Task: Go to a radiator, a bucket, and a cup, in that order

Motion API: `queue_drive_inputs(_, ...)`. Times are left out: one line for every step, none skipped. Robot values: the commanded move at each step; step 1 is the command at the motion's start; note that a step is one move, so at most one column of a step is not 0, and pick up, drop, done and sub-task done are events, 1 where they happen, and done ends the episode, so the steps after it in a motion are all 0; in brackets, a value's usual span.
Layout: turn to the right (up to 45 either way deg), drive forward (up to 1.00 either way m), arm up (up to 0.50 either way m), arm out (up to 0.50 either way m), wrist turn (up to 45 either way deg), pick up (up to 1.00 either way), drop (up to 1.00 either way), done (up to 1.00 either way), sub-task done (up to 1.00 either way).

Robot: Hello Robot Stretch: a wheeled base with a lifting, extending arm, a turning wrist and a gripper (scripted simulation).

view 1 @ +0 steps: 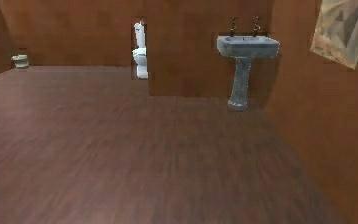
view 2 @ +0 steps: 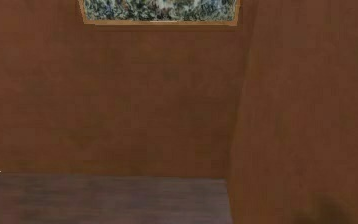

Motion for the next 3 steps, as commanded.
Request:
queue_drive_inputs(0.0, 0.20, 0.00, 0.00, 0.0, 0.00, 0.00, 0.00, 0.00)
queue_drive_inputs(-45.0, 0.00, 0.00, 0.00, 0.0, 0.00, 0.00, 0.00, 0.00)
queue_drive_inputs(-33.0, 0.00, 0.00, 0.00, 0.0, 0.00, 0.00, 0.00, 0.00)
